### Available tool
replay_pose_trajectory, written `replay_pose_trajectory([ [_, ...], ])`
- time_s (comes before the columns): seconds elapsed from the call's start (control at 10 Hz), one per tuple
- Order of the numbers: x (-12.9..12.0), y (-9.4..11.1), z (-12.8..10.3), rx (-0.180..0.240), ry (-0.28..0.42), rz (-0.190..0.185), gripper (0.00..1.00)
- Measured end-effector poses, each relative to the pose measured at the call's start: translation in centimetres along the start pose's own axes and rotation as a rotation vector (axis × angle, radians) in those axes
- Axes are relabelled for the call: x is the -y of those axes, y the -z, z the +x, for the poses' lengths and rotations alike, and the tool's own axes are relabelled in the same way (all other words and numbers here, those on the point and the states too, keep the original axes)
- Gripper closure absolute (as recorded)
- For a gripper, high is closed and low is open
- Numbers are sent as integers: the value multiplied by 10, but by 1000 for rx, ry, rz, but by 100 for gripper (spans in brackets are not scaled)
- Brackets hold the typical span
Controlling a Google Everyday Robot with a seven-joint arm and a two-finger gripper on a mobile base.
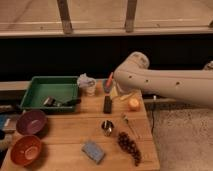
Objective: Wipe purple bowl with towel
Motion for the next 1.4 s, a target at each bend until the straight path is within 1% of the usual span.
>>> replay_pose_trajectory([
  [0.1, -9, 1, -24, 10, 27, -1, 25],
  [0.2, -16, 2, -42, 16, 47, -4, 25],
  [0.3, -31, 3, -68, 20, 83, -19, 25],
  [0.4, -45, 1, -88, 11, 115, -38, 25],
  [0.6, -72, -4, -117, -25, 176, -67, 25],
  [0.7, -80, -6, -125, -40, 195, -75, 25],
  [0.8, -82, -6, -128, -42, 200, -77, 25],
  [1.1, -80, -7, -126, -47, 198, -77, 25],
  [1.2, -83, -9, -122, -51, 202, -89, 25],
  [1.4, -89, -26, -120, -55, 218, -112, 25],
])
